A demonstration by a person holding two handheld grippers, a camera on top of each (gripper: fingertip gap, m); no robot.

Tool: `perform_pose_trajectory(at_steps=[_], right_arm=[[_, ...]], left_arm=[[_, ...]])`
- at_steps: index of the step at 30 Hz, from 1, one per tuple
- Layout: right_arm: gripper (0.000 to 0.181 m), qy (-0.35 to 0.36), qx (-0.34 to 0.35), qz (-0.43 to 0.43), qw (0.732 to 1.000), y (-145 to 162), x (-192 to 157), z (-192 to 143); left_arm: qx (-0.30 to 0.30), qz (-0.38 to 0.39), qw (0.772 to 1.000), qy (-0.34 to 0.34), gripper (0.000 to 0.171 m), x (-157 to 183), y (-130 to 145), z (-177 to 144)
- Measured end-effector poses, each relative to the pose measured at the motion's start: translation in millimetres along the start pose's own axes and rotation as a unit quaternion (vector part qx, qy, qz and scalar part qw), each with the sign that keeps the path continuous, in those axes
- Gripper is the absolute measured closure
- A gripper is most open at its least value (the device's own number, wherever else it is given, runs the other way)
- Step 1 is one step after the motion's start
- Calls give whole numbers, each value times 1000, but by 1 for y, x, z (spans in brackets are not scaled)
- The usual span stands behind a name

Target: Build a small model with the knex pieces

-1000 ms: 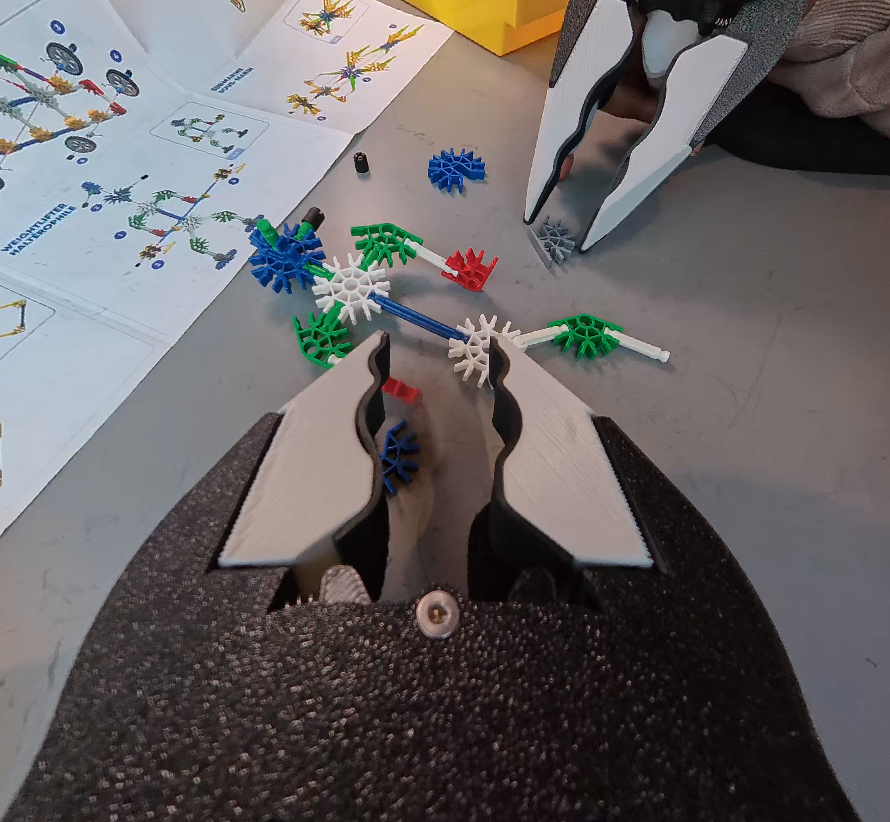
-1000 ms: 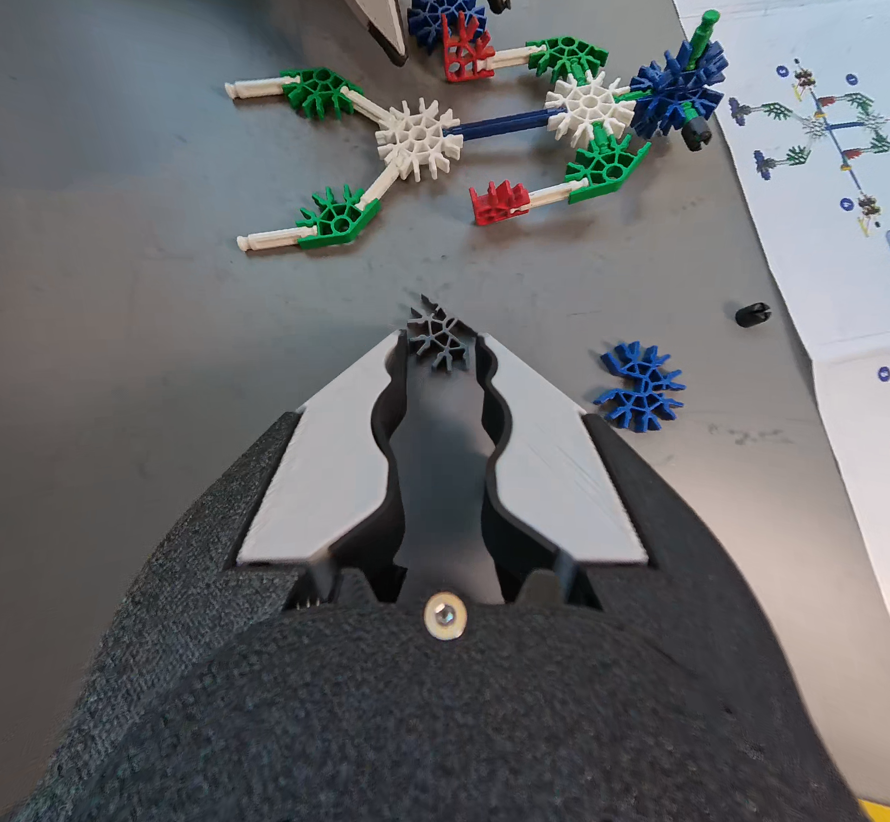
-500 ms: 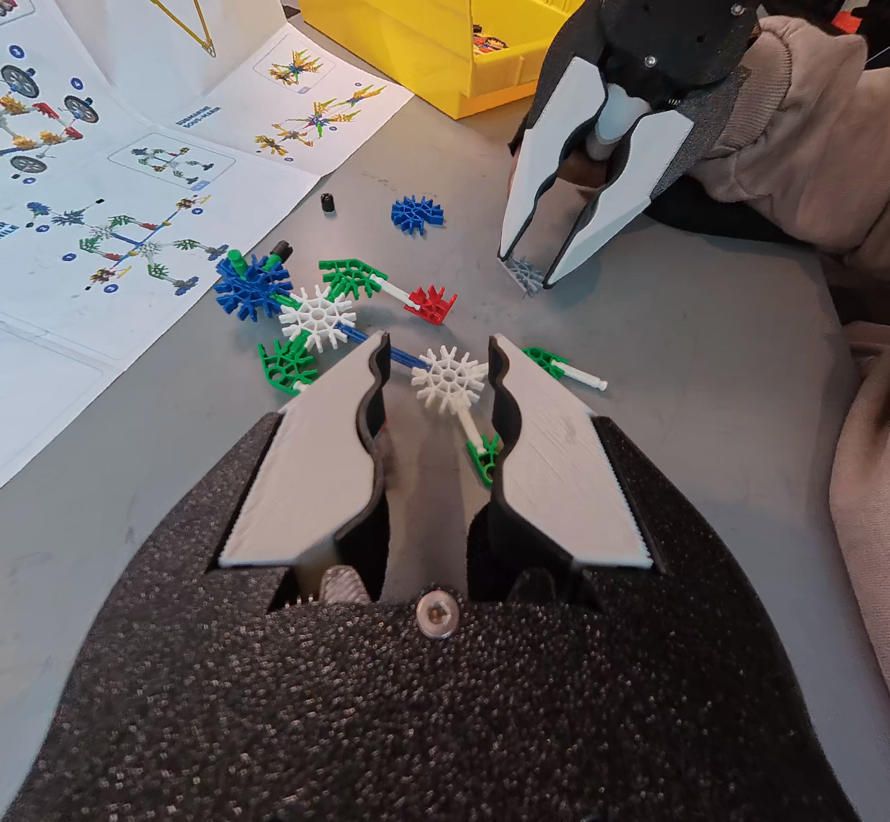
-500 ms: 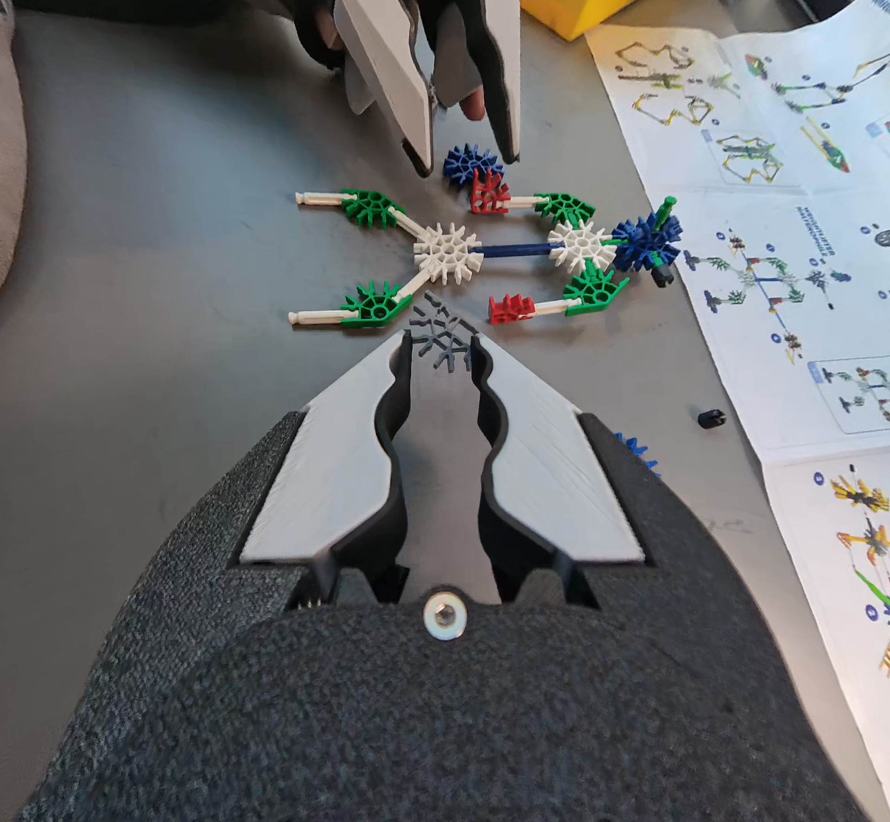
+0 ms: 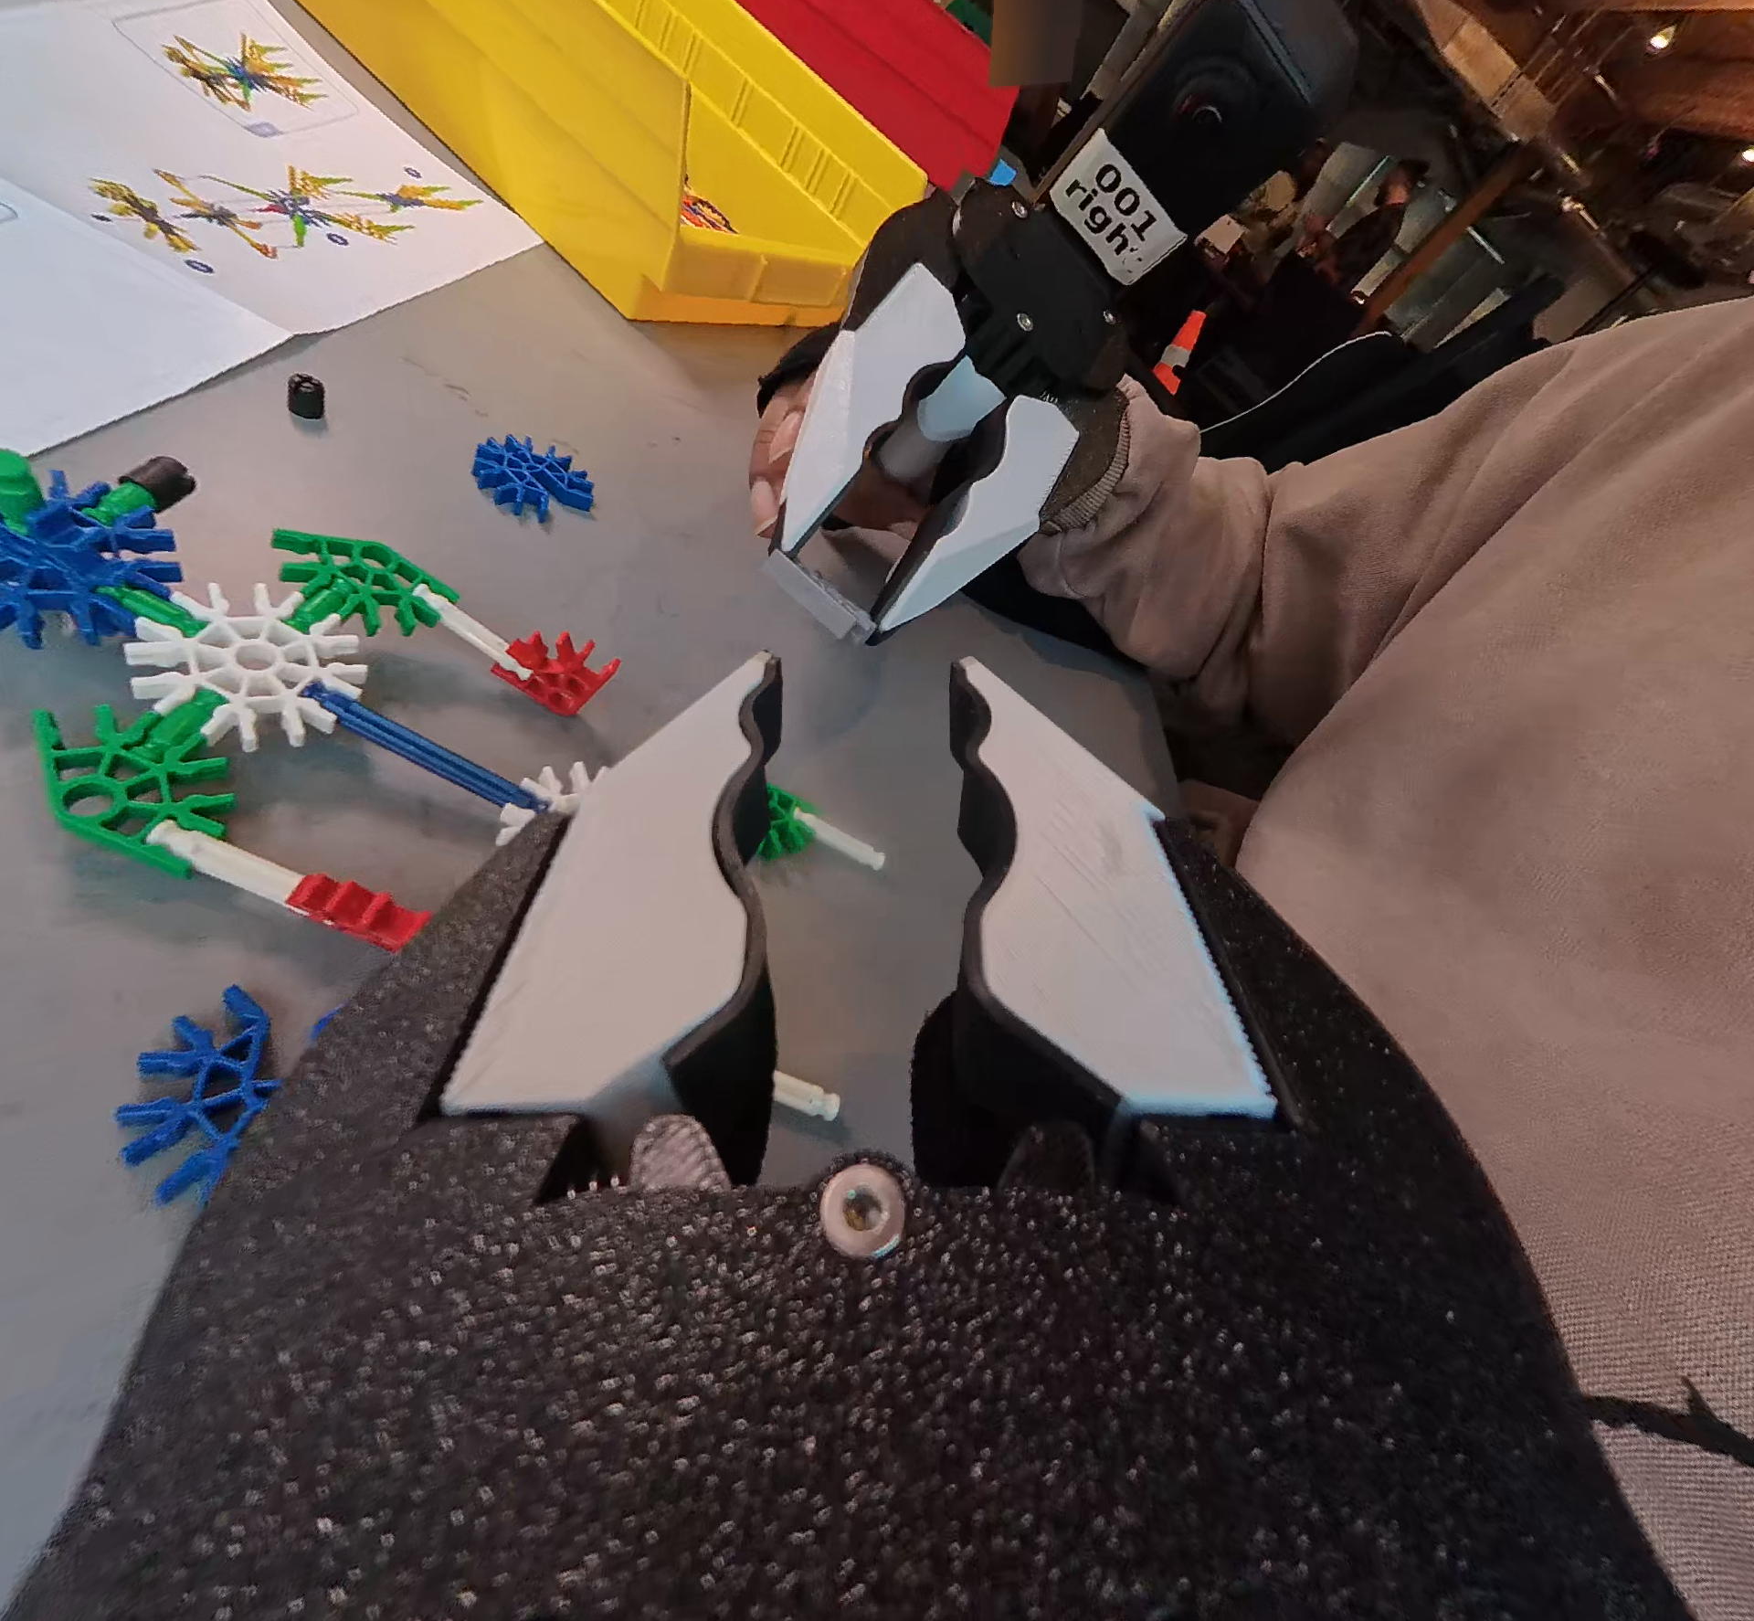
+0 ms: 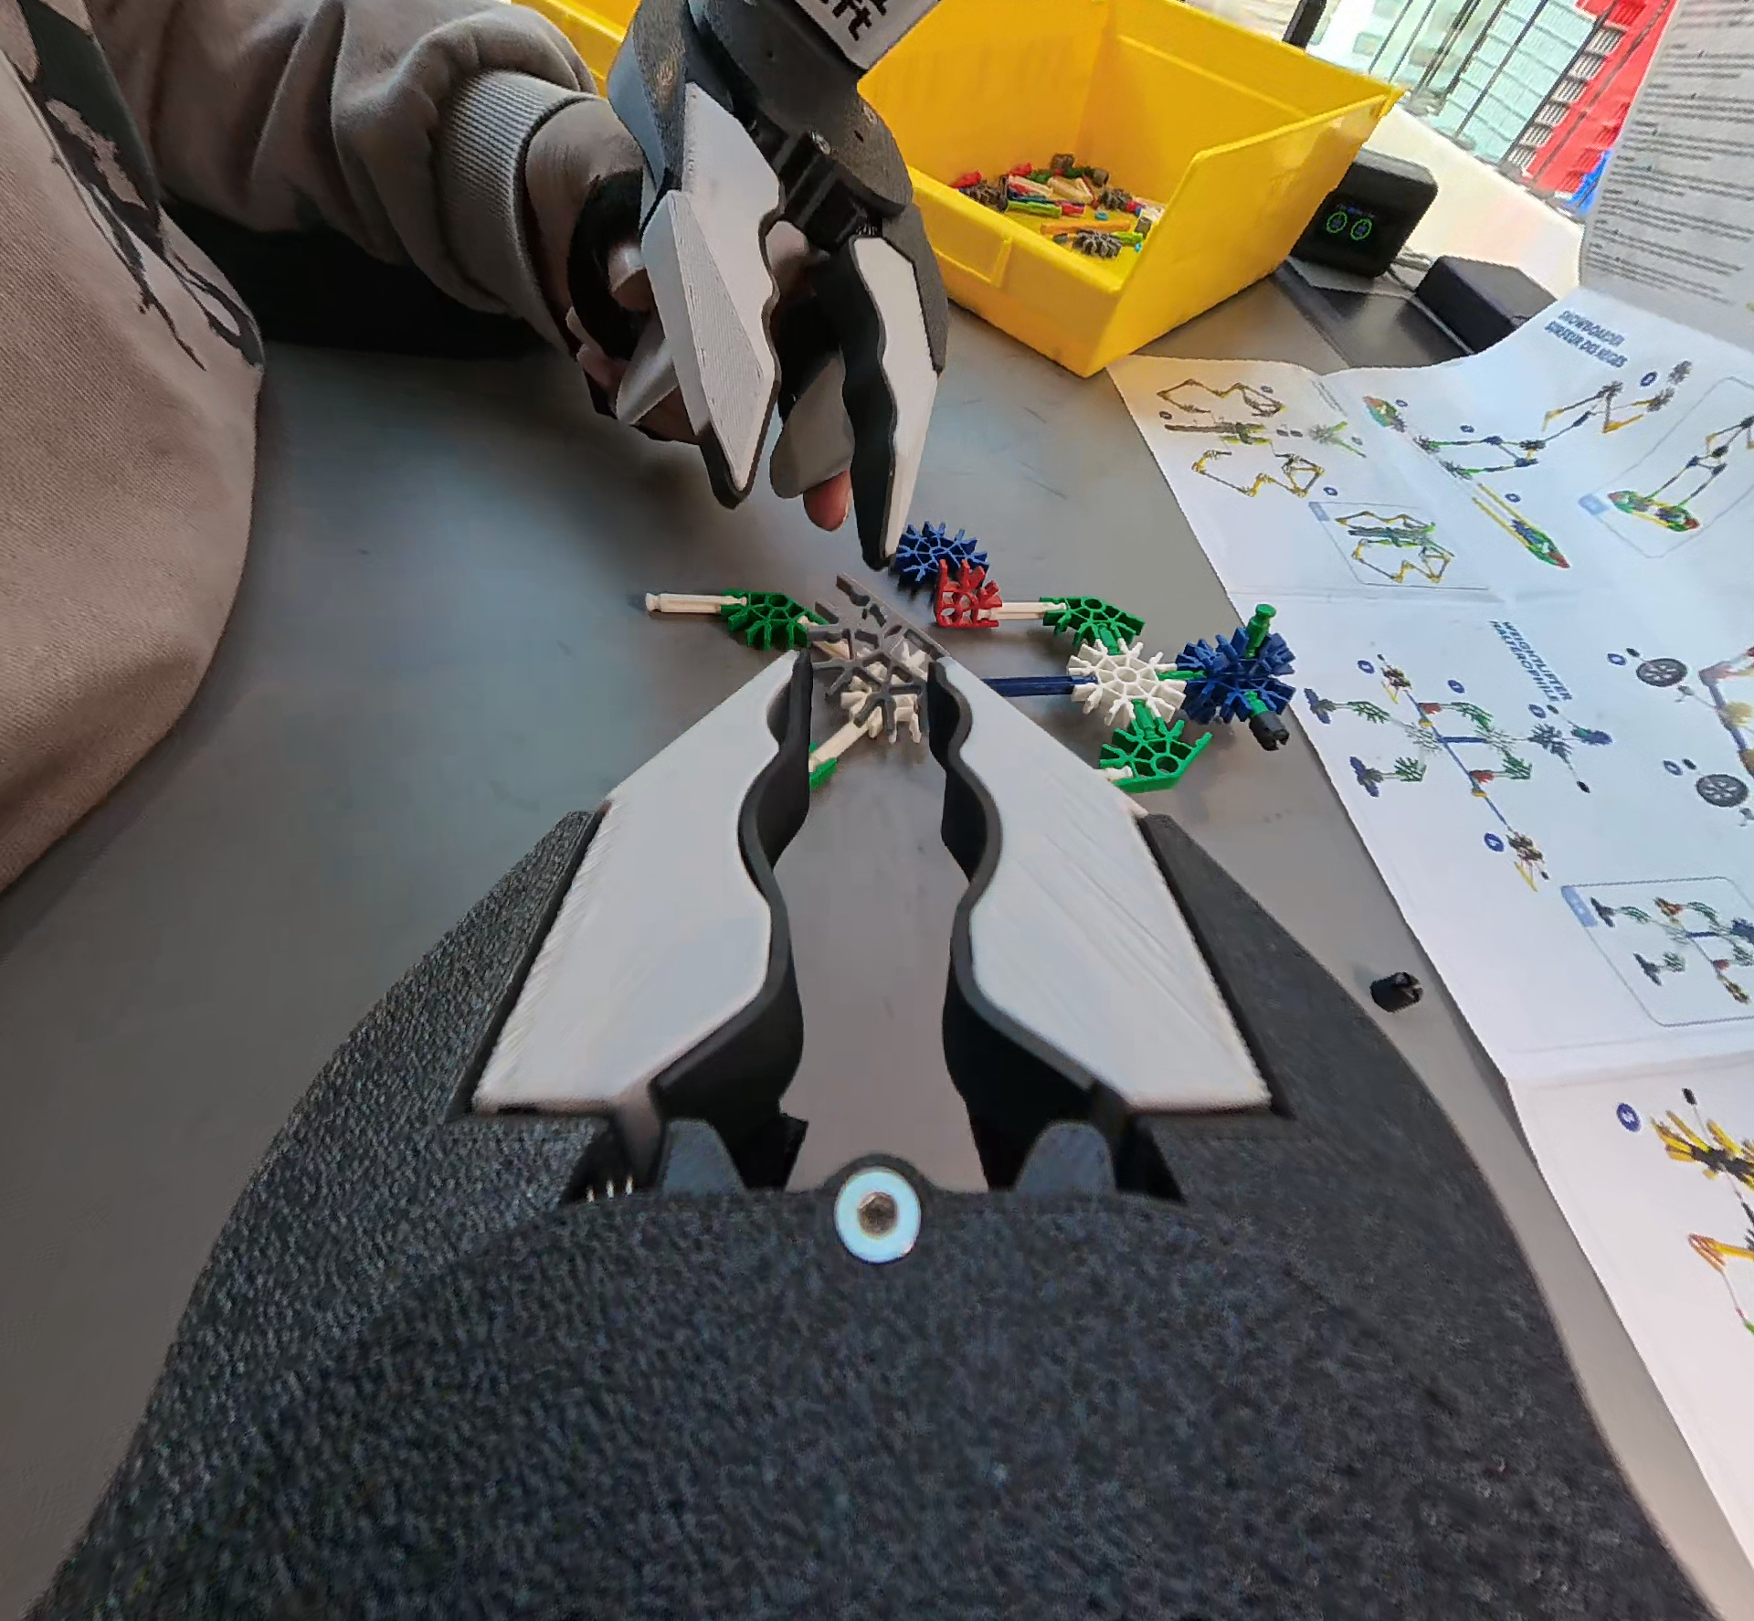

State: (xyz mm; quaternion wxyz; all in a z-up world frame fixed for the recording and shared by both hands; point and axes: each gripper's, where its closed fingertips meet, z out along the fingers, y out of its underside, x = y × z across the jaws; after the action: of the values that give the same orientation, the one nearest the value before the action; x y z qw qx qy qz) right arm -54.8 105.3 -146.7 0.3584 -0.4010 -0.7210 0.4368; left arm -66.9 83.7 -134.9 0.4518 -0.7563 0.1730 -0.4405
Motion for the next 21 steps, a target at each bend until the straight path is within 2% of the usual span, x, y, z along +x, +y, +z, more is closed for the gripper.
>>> perform_pose_trajectory(at_steps=[8,17,21], right_arm=[[158,-15,8,-9,1000,-6,-12,9],[159,-7,13,-12,1000,-9,-12,11],[159,1,1,-10,1000,-3,-6,8]], left_arm=[[-24,-6,1000,-6,143,1,11,10],[-38,-2,999,-3,164,1,17,12],[-47,15,998,-27,171,-6,20,10]])
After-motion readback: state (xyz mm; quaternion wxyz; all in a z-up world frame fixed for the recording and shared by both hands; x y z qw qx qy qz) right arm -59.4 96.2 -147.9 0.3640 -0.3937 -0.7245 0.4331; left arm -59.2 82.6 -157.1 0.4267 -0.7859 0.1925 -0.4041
